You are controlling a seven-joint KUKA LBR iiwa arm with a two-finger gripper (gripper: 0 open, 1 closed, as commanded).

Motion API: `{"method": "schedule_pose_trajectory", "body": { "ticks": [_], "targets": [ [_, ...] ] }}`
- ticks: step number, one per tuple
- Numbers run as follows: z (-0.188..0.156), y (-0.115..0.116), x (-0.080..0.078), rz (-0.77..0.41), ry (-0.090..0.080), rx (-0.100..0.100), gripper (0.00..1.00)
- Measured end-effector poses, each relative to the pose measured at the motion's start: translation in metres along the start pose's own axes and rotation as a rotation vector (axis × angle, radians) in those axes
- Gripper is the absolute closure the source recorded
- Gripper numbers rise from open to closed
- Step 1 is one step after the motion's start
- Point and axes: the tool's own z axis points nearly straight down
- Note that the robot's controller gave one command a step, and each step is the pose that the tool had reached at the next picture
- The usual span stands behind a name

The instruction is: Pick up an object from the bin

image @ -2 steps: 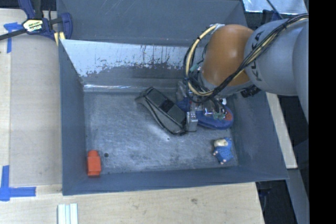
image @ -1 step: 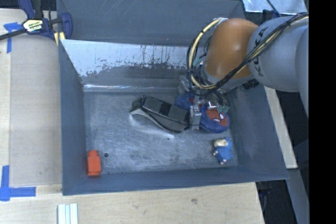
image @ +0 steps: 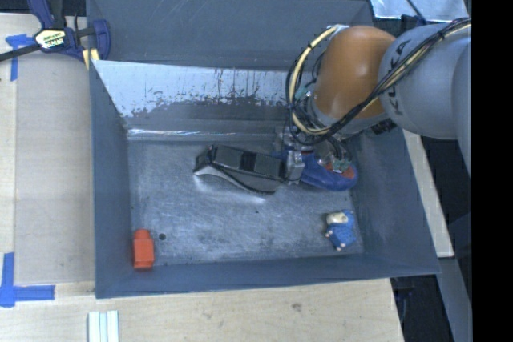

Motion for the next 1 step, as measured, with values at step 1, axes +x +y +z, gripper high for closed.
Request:
{"method": "schedule_pose_trajectory", "body": {
  "ticks": [1],
  "targets": [
    [-0.1738,0.0248,0.0105,0.060,-0.003,-0.001,1.00]
  ]
}}
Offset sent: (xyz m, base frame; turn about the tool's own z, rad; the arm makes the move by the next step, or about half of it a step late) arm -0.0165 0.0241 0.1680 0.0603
